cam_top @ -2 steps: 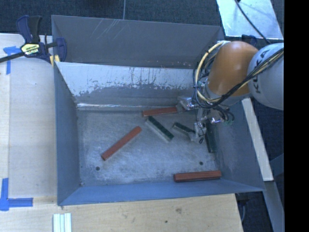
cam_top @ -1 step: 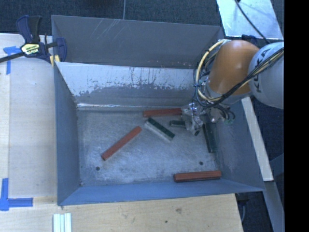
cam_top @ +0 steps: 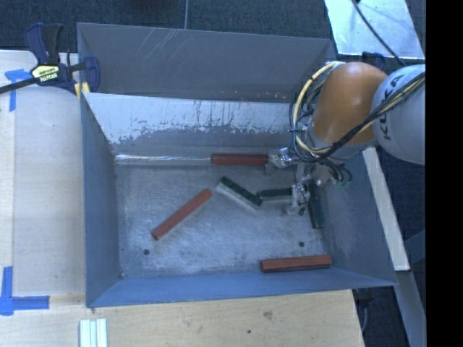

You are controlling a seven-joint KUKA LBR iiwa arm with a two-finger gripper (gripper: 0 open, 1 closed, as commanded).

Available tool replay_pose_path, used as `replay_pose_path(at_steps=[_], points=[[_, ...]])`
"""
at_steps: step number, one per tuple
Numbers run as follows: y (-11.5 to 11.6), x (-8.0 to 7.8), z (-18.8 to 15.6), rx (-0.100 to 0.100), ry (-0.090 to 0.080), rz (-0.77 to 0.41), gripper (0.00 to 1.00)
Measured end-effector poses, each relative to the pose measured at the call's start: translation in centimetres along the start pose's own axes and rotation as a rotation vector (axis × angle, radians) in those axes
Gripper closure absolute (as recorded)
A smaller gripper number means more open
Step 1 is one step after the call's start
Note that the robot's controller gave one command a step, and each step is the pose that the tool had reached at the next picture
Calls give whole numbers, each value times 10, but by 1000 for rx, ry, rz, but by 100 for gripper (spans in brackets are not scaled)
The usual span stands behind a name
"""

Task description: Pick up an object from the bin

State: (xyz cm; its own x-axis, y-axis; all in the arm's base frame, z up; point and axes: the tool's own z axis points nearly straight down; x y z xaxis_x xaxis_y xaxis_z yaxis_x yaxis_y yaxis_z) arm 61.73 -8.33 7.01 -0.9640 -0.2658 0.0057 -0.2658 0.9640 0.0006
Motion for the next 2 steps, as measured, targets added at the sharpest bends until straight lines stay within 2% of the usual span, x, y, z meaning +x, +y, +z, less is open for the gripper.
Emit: replay_pose_path(at_steps=[1,2], points=[[0,-2,-1,2,-10,0,100],[-24,-5,-150,8,-17,-235,100]])
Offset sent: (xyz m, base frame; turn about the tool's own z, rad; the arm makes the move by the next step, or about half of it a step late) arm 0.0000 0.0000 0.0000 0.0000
